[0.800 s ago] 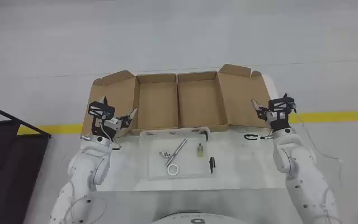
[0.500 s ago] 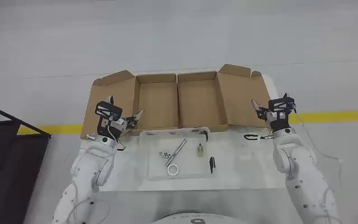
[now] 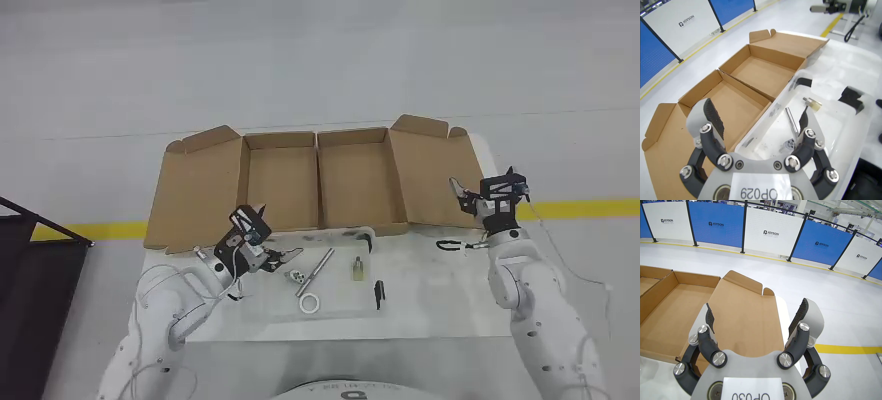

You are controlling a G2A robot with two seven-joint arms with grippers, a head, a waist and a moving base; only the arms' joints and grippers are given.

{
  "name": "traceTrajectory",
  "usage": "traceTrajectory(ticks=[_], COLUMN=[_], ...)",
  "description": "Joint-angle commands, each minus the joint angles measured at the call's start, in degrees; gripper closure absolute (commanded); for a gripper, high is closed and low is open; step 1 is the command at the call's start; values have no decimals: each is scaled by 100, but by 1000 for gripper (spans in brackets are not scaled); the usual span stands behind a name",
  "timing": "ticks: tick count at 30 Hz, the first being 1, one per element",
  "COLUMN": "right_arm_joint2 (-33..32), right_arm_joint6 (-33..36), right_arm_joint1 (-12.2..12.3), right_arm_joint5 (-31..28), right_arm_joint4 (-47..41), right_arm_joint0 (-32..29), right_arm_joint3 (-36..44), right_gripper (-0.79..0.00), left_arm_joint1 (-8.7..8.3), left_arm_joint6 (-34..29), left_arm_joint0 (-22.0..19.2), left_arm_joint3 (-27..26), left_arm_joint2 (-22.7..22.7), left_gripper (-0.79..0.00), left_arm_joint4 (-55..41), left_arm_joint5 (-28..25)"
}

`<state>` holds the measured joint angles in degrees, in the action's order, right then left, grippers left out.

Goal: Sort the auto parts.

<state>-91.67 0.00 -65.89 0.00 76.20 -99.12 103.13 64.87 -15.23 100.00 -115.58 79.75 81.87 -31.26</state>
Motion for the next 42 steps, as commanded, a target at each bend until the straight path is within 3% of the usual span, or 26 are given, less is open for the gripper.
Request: traceTrajectory(ticks=[1,10,17,32,35,42], right_arm_joint2=[0,0,0,0,0,0], right_arm_joint6=[0,0,0,0,0,0], right_arm_joint1=[0,0,0,0,0,0], right_arm_joint5=[0,0,0,0,0,0], right_arm_joint4=[0,0,0,0,0,0], right_arm_joint0=[0,0,0,0,0,0], right_arm_joint3=[0,0,0,0,0,0], right_gripper=[-785,-785,-785,-785,-785,-785], left_arm_joint1=[-19,-58,-94,-154,-144,-123], left_arm_joint6=[-6,-84,-92,-165,-268,-444], left_arm_joint0=[-47,-256,-317,-133,-183,-353], left_arm_joint3=[106,594,879,725,772,963], left_arm_joint2=[-59,-451,-624,-683,-843,-1183], left_gripper=[-754,-650,-640,-576,-508,-443], left_arm_joint4=[270,1176,1777,1731,1853,2144], left_arm_joint5=[-169,-403,-439,-562,-490,-382])
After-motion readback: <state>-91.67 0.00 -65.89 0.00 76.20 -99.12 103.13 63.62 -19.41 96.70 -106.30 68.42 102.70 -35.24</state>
